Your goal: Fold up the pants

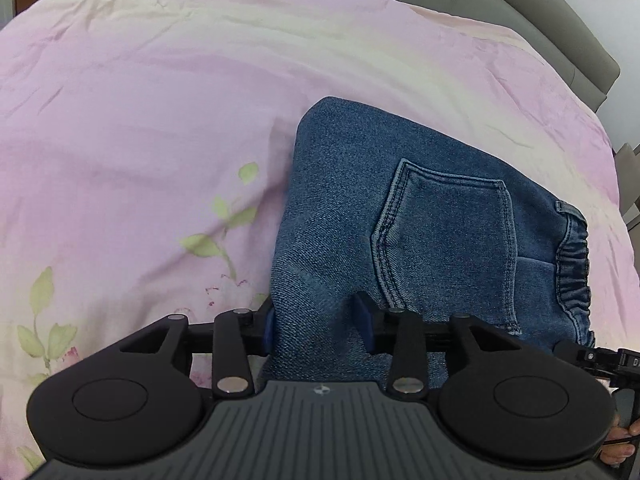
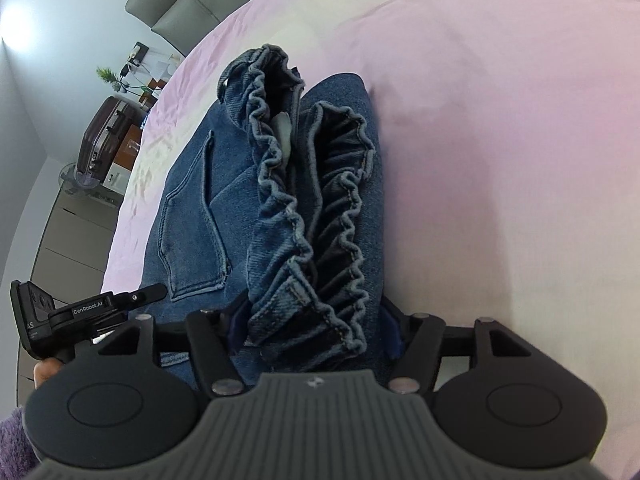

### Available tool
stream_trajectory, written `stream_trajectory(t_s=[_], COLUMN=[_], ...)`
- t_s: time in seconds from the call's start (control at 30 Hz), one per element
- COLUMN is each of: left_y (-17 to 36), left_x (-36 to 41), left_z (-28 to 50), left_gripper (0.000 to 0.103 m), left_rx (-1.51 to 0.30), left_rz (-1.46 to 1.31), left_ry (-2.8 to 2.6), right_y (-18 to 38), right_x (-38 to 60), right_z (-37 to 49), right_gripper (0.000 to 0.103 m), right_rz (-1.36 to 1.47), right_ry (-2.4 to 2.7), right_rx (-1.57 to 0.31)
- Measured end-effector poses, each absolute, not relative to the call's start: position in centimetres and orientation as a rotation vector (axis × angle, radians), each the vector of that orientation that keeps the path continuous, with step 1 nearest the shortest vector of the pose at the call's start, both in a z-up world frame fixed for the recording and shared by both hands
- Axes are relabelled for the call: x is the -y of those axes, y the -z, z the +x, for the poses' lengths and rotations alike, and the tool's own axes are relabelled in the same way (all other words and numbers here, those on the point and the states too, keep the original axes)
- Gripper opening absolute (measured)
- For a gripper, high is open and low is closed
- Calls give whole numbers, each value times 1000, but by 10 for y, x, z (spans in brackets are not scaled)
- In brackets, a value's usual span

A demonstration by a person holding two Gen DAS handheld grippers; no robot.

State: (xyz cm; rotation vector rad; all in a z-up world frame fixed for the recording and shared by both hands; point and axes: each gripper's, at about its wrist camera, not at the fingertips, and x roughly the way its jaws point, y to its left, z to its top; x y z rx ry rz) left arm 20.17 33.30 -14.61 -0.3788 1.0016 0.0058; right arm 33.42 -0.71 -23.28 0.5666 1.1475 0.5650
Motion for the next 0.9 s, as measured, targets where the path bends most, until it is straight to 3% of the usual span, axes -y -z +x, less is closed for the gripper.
stream_trajectory(t_s=[0.2, 0.27, 0.33, 0.4, 0.57, 0.8, 0.9], left_y=[113, 101, 94, 92, 102, 128, 142], left_x=[-329, -331, -330, -327, -320, -321, -323], left_z=[189, 187, 191, 198, 217, 241, 248], left_gripper=[48, 38, 32, 29, 18, 13, 13], left_rx=[-946, -922, -898, -886, -858, -891, -928], left_rz=[-274, -290, -288, -304, -359, -356, -354], left_ry=[-60, -73, -87, -95, -103, -120, -120], right_y=[183, 166, 153, 142, 125, 161, 181], right_x=[6, 9, 6, 0, -27, -50, -50], right_z=[333, 337, 347, 359, 389, 427, 438], right_gripper=[75, 73, 60, 40, 27, 0, 0], right_rz=[327, 264, 221, 190, 166, 106, 88], right_ry=[-564, -557, -553, -560, -611, -518, -505], right_rx=[-1032, -979, -945, -920, -862, -922, -951])
